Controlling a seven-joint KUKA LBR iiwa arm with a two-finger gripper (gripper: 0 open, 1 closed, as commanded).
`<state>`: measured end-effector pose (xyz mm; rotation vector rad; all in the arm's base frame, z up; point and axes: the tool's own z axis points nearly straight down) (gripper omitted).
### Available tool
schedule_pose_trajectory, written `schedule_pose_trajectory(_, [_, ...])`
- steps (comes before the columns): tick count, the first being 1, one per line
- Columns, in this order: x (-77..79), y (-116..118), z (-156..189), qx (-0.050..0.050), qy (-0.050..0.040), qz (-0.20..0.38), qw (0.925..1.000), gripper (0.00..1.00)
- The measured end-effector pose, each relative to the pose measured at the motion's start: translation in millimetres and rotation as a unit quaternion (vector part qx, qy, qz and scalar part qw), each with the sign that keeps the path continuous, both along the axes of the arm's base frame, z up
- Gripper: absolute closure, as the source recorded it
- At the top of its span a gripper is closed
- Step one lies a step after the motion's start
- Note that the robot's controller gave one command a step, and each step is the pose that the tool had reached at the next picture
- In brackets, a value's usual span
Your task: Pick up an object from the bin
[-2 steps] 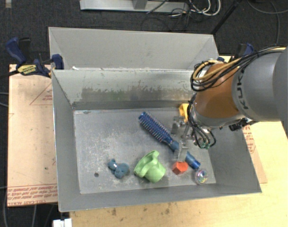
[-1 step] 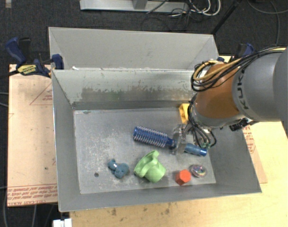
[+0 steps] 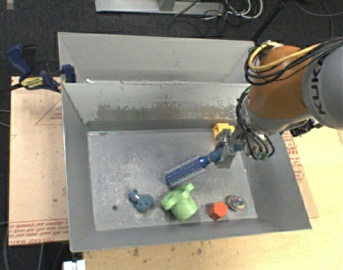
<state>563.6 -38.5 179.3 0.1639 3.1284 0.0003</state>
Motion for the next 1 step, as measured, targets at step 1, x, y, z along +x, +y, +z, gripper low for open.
schedule_pose_trajectory(1, [3.2,-3.1,74.1,0.000,-0.0007,-0.002,1.0000,1.00])
